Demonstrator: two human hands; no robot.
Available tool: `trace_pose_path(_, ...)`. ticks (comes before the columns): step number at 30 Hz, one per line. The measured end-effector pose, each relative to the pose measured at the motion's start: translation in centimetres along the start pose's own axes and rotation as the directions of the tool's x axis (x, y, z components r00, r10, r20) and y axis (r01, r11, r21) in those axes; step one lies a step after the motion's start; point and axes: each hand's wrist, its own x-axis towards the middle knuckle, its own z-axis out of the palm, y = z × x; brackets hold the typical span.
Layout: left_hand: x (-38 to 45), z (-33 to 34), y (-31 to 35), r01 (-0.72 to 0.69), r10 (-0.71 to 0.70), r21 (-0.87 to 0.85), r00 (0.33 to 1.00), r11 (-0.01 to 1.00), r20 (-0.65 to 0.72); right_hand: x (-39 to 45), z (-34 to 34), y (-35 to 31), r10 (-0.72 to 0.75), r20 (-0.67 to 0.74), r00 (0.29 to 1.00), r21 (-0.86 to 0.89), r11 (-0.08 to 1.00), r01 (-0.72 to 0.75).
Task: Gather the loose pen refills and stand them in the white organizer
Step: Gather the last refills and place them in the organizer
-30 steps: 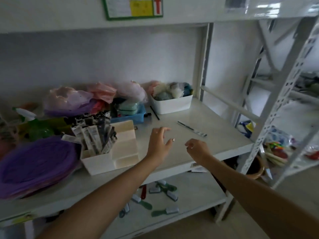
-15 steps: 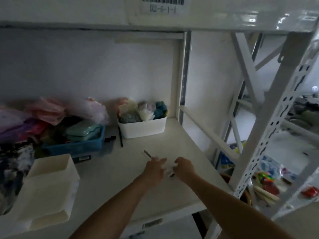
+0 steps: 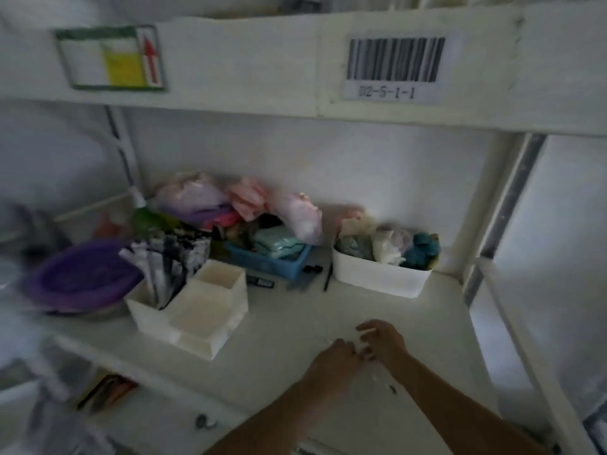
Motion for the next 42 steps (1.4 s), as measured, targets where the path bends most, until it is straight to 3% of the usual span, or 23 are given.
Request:
trace_pose_path(1, -0.8, -0.6, -1.0, 0.055, -0.055, 0.0, 0.997, 0.998, -0.047, -0.5, 0.9, -1.2, -0.067, 0.063, 0.996, -0.034, 0.997, 0.069)
trace_pose_path(3, -3.5, -3.9, -3.2, 0.148, -0.164, -0.074, 0.939, 0.986, -0.303, -1.4, 3.1, -3.6, -0.199, 0.158, 0.967, -0.074, 0.974, 0.213)
trace_pose_path(5, -6.3, -6.5, -6.6, 0.224, -0.35, -0.3, 0.804, 0.927, -0.481, -2.3, 5.8, -6.2, -0.259, 0.206, 0.944, -0.059, 0.959, 0.276)
trace_pose_path(6, -7.6, -8.1, -8.4, 0.221, -0.431, -0.397, 0.691, 0.891, -0.58, -2.8, 7.5, -7.4, -0.295, 0.227, 0.928, -0.058, 0.947, 0.315)
trace_pose_path(8, -10.3, -11.3, -12.2, 0.214, -0.579, -0.56, 0.516, 0.801, -0.631, -4.0, 11.1, -9.3, -0.355, 0.253, 0.9, -0.08, 0.919, 0.385)
trace_pose_path(9, -11.5, -12.6, -14.5, 0.189, -0.61, -0.604, 0.479, 0.774, -0.632, -4.5, 12.8, -9.9, -0.375, 0.266, 0.888, -0.085, 0.909, 0.409)
trace_pose_path(14, -15.2, -14.2, -25.3, 0.155, -0.535, -0.577, 0.615, 0.802, -0.579, -5.3, 20.5, -10.7, -0.417, 0.252, 0.873, -0.062, 0.894, 0.445)
trace_pose_path(18, -14.9, -13.5, -30.4, 0.087, -0.593, -0.699, 0.608, 0.71, -0.527, -5.1, 23.5, -10.6, -0.362, 0.109, 0.926, -0.079, 0.925, 0.371)
trace_pose_path(20, -14.3, -12.9, -31.8, 0.042, -0.571, -0.722, 0.645, 0.691, -0.508, -5.1, 23.7, -10.3, -0.307, 0.029, 0.951, -0.075, 0.948, 0.309)
trace_pose_path(23, -13.5, -11.1, -32.9, 0.065, -0.442, -0.638, 0.775, 0.767, -0.452, -5.3, 23.3, -9.1, -0.238, -0.119, 0.964, -0.062, 0.971, 0.232)
trace_pose_path(29, -12.1, -8.3, -32.9, 0.116, -0.275, -0.359, 0.859, 0.926, -0.432, -7.7, 19.3, -4.2, -0.103, -0.262, 0.96, -0.116, 0.99, 0.075)
trace_pose_path(32, -13.0, -9.2, -31.9, 0.225, -0.3, -0.219, 0.854, 0.949, -0.424, -8.9, 17.1, -2.8, -0.057, -0.34, 0.939, -0.108, 0.994, 0.021)
trace_pose_path(35, -14.5, -9.7, -31.4, 0.305, -0.355, -0.185, 0.842, 0.934, -0.406, -10.0, 16.2, -2.4, -0.059, -0.363, 0.93, -0.123, 0.992, 0.016)
trace_pose_path(39, -15.1, -10.2, -31.1, 0.276, -0.383, -0.267, 0.696, 0.923, -0.607, -11.1, 16.7, -2.9, -0.076, -0.352, 0.933, -0.106, 0.993, 0.041)
trace_pose_path(41, -14.8, -10.3, -30.7, 0.248, -0.282, -0.146, 0.716, 0.958, -0.638, -11.3, 17.0, -2.7, -0.085, -0.346, 0.935, -0.13, 0.991, 0.042)
trace_pose_path(42, -14.9, -10.4, -30.4, 0.262, -0.245, -0.058, 0.772, 0.963, -0.586, -11.5, 17.0, -2.6, -0.089, -0.345, 0.935, -0.155, 0.987, 0.037)
